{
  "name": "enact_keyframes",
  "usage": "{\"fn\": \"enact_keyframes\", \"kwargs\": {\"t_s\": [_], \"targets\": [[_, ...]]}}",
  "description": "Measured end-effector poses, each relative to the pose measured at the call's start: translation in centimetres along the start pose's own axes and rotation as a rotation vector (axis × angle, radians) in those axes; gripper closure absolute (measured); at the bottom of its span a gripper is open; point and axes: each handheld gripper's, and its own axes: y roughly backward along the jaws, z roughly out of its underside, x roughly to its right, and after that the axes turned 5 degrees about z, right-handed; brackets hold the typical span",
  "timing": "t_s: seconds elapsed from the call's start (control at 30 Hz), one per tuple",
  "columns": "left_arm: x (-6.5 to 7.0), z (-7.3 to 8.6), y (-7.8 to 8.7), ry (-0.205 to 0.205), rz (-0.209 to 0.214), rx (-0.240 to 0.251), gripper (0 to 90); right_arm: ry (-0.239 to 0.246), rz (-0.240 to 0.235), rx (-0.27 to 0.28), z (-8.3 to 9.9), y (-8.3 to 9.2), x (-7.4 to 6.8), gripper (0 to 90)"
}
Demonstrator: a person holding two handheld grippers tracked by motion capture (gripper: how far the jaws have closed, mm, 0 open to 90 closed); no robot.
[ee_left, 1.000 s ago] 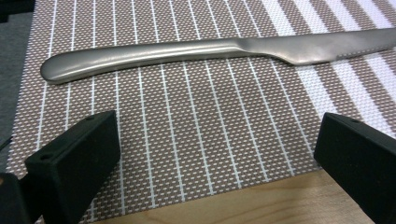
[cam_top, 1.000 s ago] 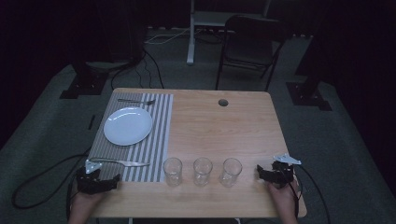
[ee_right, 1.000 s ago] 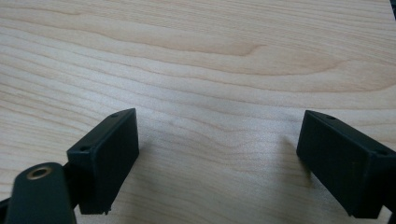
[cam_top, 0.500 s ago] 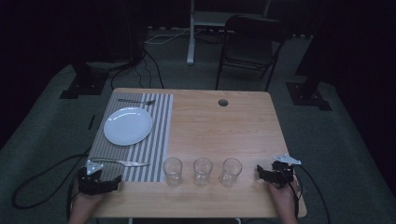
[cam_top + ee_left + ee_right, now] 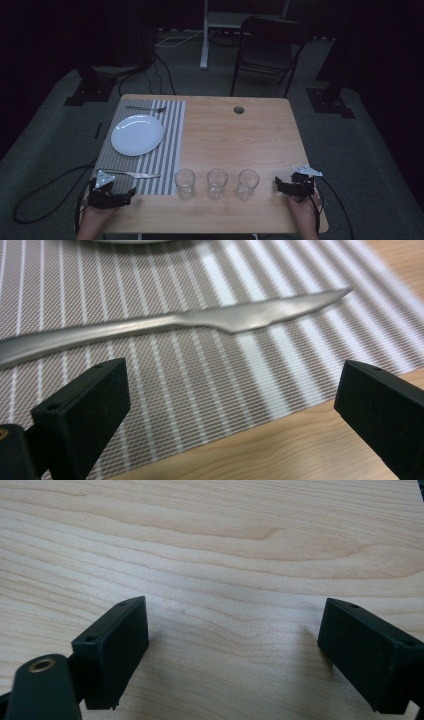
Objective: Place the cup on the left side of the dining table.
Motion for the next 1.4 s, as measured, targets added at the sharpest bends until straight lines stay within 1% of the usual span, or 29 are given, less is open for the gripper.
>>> {"fn": "enact_keyframes", "kwargs": {"t_s": [0.1, 0.2, 0.3, 0.37, 0.4, 0.47, 0.5, 0.53, 0.6, 0.63, 0.7, 0.8, 0.87, 0.93, 0.97, 1.03, 1.07, 1.17, 1.2, 1.27, 1.4], "targets": [[0.7, -0.3, 0.0, -0.023, 0.02, -0.006, 1.9, 0.0, 0.0, 0.0, 0.0, 0.0, 0.0, 12.5], [1.2, -0.6, 0.1, -0.039, 0.033, 0.0, 1.9, 0.0, 0.0, 0.0, 0.0, 0.0, 0.0, 12.5], [1.6, -0.8, 0.1, -0.04, 0.048, 0.013, 1.9, 0.0, 0.0, 0.0, 0.0, 0.0, 0.0, 12.5], [1.8, -1.0, 0.2, -0.049, 0.062, 0.016, 1.9, 0.0, 0.0, 0.0, 0.0, 0.0, 0.0, 12.5], [2.0, -1.0, 0.2, -0.052, 0.06, 0.024, 1.9, 0.0, 0.0, 0.0, 0.0, 0.0, 0.0, 12.5], [2.3, -1.3, 0.2, -0.065, 0.077, 0.029, 1.9, 0.0, 0.0, 0.0, 0.0, 0.0, 0.0, 12.4], [2.5, -1.3, 0.2, -0.069, 0.073, 0.032, 1.9, 0.0, 0.0, 0.0, 0.0, 0.0, 0.0, 12.5], [2.6, -1.4, 0.3, -0.074, 0.084, 0.035, 2.0, 0.0, 0.0, 0.0, 0.0, 0.0, 0.0, 12.5], [2.8, -1.6, 0.3, -0.077, 0.085, 0.042, 1.9, 0.0, 0.0, 0.0, 0.0, 0.0, 0.0, 12.5], [2.9, -1.7, 0.3, -0.079, 0.1, 0.042, 2.0, 0.0, 0.0, 0.0, 0.0, 0.0, 0.0, 12.4], [2.9, -1.8, 0.3, -0.072, 0.11, 0.049, 1.9, 0.0, 0.0, 0.0, 0.0, 0.0, 0.0, 12.5], [3.1, -2.1, 0.2, -0.076, 0.137, 0.064, 1.9, 0.0, 0.0, 0.0, 0.0, 0.0, 0.0, 12.5], [3.5, -2.3, 0.3, -0.096, 0.148, 0.073, 1.9, 0.0, 0.0, 0.0, 0.0, 0.0, 0.0, 12.5], [3.9, -2.5, 0.4, -0.108, 0.169, 0.083, 1.9, 0.0, 0.0, 0.0, 0.0, 0.0, 0.0, 12.5], [4.1, -2.7, 0.4, -0.115, 0.17, 0.084, 1.9, 0.0, 0.0, 0.0, 0.0, 0.0, 0.0, 12.4], [4.4, -2.9, 0.5, -0.121, 0.19, 0.094, 1.9, 0.0, 0.0, 0.0, 0.0, 0.0, 0.0, 12.5], [4.5, -3.0, 0.6, -0.124, 0.187, 0.097, 1.9, 0.0, 0.0, 0.0, 0.0, 0.0, 0.0, 12.5], [4.9, -3.4, 0.9, -0.131, 0.2, 0.116, 2.0, 0.0, 0.0, 0.0, 0.0, 0.0, 0.0, 12.5], [5.1, -3.5, 1.0, -0.13, 0.214, 0.123, 1.9, 0.0, 0.0, 0.0, 0.0, 0.0, 0.0, 12.5], [5.3, -3.7, 1.2, -0.132, 0.222, 0.134, 2.0, 0.0, 0.0, 0.0, 0.0, 0.0, 0.0, 12.5], [6.2, -4.3, 1.4, -0.154, 0.255, 0.148, 1.9, 0.0, 0.0, 0.0, 0.0, 0.0, 0.0, 12.5]]}}
